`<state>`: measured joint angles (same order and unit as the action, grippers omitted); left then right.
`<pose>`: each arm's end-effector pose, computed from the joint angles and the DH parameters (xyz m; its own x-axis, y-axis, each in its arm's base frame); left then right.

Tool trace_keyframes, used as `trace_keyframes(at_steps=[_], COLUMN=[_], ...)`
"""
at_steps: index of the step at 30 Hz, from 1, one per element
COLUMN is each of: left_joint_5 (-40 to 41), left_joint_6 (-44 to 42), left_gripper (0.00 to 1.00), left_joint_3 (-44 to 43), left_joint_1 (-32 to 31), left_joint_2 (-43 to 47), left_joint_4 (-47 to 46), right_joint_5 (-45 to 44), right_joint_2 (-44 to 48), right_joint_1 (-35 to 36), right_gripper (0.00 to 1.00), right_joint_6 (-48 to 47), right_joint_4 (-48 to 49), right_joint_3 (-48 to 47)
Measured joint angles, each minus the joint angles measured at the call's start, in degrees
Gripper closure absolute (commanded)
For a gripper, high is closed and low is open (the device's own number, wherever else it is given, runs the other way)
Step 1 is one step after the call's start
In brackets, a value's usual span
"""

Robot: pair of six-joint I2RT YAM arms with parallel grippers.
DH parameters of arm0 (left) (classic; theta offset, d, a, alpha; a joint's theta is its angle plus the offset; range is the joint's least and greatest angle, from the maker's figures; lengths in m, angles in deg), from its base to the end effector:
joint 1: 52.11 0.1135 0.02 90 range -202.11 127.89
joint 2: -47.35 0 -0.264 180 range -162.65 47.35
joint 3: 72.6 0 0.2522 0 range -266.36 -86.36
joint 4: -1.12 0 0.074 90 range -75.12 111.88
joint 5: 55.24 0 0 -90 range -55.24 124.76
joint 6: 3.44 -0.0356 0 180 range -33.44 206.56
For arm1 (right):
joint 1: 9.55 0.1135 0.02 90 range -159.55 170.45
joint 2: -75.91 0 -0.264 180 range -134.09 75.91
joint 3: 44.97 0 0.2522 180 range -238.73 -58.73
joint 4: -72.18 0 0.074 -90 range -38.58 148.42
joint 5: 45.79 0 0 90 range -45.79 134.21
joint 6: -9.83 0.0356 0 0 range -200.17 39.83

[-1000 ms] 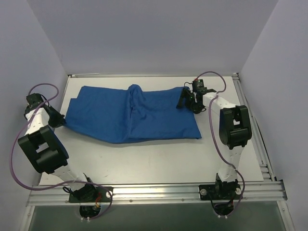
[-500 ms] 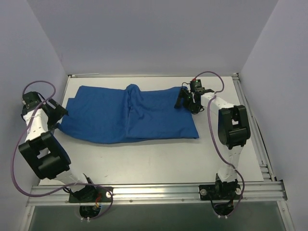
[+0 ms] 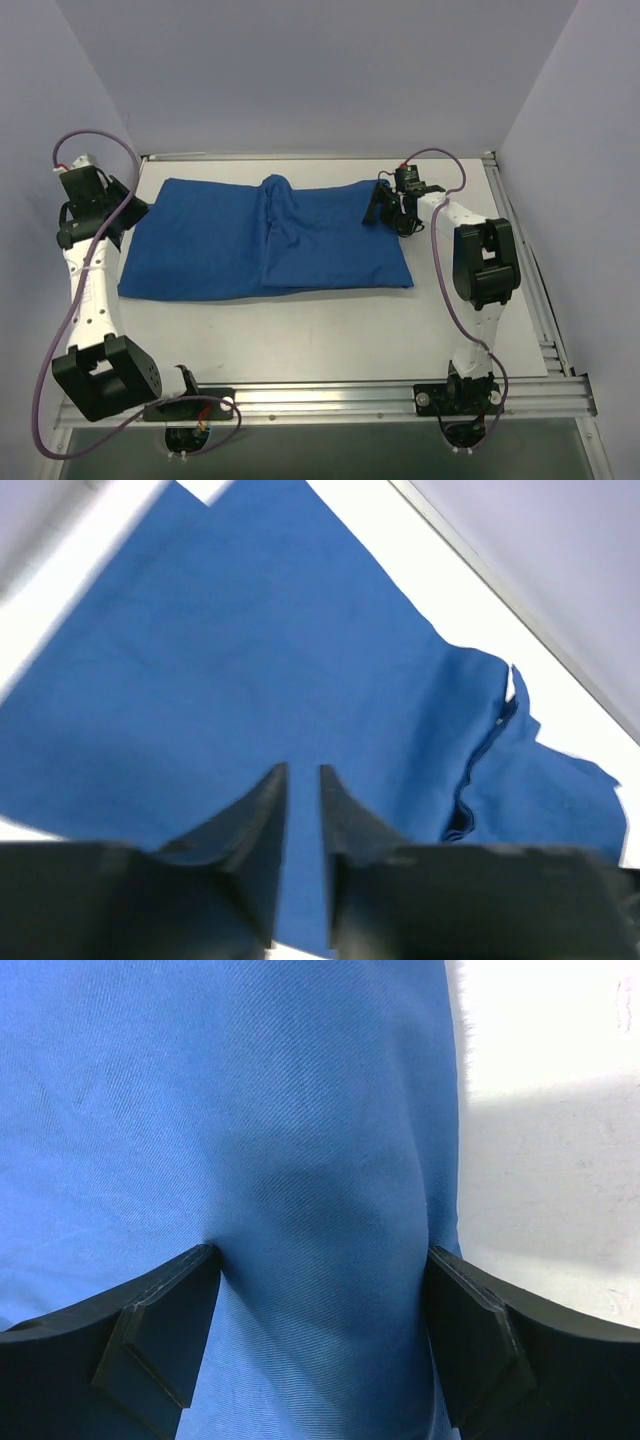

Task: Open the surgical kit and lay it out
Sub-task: Move the surgical kit at the center of the board.

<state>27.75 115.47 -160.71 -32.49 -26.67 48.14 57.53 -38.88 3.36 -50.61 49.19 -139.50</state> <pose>0.2687 0.0912 0.3693 -0.3338 -0.6284 -0.7027 -0.4548 0.7603 -0.4638 0.4333 0.1077 0.1914 -0.7689 0.3163 -0.5557 -0.0019 0.8680 0.4966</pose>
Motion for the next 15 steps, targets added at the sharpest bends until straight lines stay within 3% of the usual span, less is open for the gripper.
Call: trace_keyframes(at_steps=[3, 8, 15], left_joint_5=[-2.2, -4.1, -4.4], left_joint_6=[0.6, 1.2, 2.4], left_gripper=[0.98, 0.98, 0.98], left_joint_3=[0.0, -0.1, -6.1], left_joint_1=[-3.5, -9.2, -10.2], left_joint_2=[-6.5, -17.8, -34.8], left_joint_4=[-1.4, -2.0, -0.5], right_joint_5=[0.0, -0.2, -0.6], right_joint_2=[0.0, 0.0, -0.1], right_joint_1=[0.0, -0.1, -0.1], right_gripper=[0.29, 0.34, 0.4], right_joint_6=[0.0, -0.3, -0.7], right_joint_4=[0.0, 0.0, 0.1], right_joint_3=[0.1, 0.2, 0.3])
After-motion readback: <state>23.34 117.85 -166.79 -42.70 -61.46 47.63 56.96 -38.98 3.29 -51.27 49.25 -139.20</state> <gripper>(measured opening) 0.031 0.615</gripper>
